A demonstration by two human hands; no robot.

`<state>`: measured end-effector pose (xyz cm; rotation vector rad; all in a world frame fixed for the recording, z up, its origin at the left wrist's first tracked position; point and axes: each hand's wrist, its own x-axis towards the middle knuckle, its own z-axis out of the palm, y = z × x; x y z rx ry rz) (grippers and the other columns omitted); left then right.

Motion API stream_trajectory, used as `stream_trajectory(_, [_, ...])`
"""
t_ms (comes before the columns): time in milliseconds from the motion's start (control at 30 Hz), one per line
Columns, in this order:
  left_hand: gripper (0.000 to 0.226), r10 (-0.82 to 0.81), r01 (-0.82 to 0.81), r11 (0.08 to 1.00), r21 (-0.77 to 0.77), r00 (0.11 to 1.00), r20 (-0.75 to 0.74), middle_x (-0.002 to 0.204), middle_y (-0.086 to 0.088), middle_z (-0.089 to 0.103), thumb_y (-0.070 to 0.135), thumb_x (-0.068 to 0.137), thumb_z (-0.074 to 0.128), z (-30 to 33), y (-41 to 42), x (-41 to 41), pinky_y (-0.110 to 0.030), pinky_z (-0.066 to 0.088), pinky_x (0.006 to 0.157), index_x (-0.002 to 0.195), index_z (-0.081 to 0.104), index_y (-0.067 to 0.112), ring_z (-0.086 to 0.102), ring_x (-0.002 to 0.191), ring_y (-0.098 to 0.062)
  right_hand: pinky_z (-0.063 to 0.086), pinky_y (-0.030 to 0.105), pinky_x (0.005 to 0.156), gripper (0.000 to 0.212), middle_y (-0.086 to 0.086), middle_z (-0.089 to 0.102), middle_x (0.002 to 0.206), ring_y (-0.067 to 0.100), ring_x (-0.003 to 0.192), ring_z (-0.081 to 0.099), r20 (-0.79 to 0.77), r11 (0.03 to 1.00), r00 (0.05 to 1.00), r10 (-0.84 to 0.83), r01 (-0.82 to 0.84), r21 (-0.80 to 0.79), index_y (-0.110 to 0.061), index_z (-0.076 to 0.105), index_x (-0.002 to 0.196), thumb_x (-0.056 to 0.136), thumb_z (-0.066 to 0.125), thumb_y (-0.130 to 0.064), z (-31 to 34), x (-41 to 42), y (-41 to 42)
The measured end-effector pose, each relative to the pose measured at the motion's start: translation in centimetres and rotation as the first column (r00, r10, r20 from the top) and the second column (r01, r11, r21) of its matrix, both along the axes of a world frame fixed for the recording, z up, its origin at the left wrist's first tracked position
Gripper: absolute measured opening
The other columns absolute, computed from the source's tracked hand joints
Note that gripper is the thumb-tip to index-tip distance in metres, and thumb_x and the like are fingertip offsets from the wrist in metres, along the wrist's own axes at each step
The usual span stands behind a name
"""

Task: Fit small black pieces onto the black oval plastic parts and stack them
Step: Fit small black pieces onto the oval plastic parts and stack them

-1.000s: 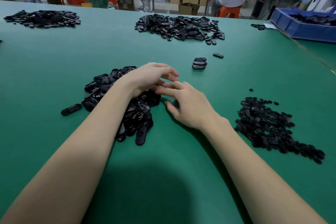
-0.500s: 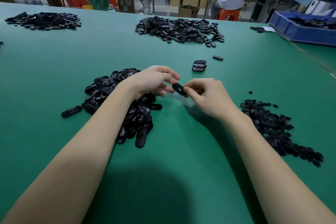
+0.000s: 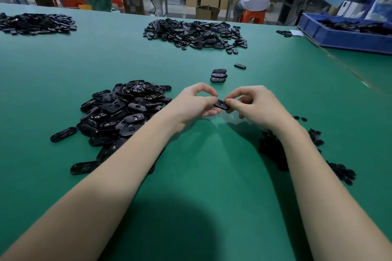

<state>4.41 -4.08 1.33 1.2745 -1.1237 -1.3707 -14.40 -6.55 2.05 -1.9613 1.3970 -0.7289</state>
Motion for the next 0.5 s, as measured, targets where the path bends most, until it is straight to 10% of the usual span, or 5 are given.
stream_trajectory(500, [0.02, -0.06, 0.06, 0.998, -0.004, 0.998, 0.025, 0.095, -0.008, 0.075, -0.001, 0.099, 0.055, -1.4, 1.0, -1.7, -0.015, 0.057, 0.079, 0.11, 0.072, 0.002, 0.075, 0.082, -0.015, 0.052, 0.029, 0.076, 0.007, -0.014, 0.075, 0.073, 0.007, 0.061, 0.064, -0.452, 0.951, 0.891, 0.053, 0.092, 0.294, -0.037, 0.079, 0.074, 0.078, 0.084, -0.034, 3.9, -6.5, -0.1])
